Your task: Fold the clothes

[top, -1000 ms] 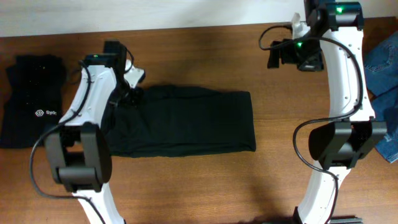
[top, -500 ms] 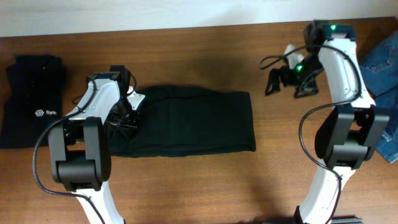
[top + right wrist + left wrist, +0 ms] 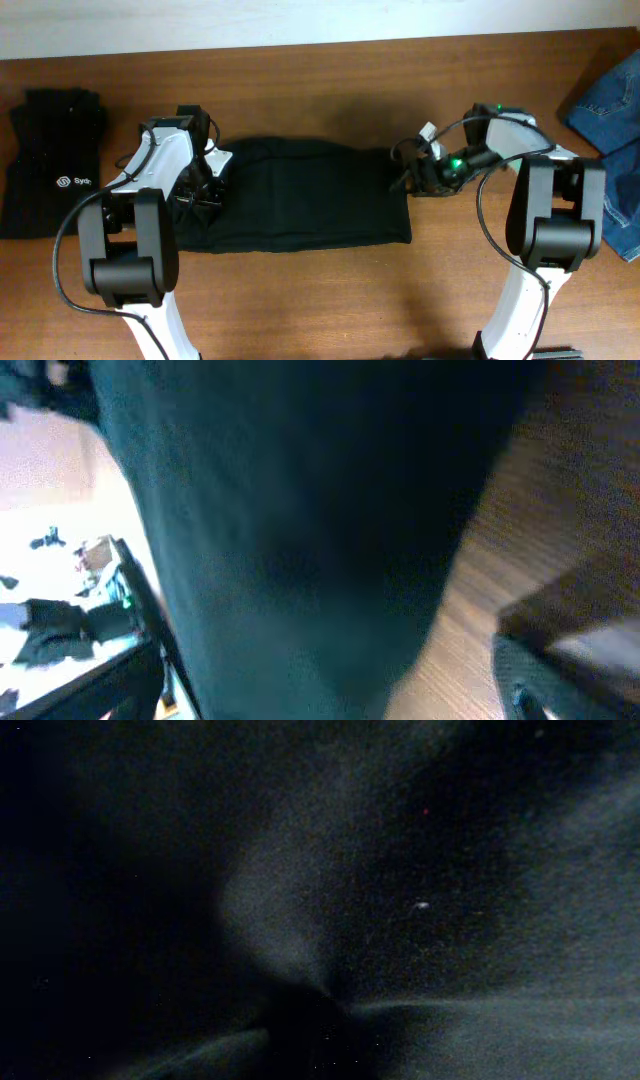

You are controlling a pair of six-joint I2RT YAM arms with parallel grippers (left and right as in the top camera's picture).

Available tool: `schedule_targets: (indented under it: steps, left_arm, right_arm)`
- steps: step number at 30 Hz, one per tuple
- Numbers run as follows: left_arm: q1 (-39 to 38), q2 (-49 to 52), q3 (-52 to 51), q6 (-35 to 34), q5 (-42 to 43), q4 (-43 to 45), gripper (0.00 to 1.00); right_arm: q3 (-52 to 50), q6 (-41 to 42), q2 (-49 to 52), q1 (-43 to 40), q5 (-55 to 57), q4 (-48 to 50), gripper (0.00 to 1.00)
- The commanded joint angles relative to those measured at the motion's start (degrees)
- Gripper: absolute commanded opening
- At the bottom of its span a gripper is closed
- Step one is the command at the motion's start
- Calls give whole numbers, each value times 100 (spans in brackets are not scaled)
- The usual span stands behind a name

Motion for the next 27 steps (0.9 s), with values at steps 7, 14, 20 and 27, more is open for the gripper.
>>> schedule_targets:
  steps: [7,14,20,27]
  left_arm:
    - [15,-4,-144,-59,-103,39,1]
    - [15,-4,-144,-149,-103,37,1]
    - [15,-11,-33,-170,-105,-7,0]
    - [15,-35,1991,-555,-105,-682,0]
  right_arm:
    - [-833,-245,-146,210,-1725,1244,99]
    - [-866,623,-142,988,-1661,2046,99]
    - [-787,1639,-144,1058,-1054,2426,68]
    - [319,2072,-146,227,461,1150,4]
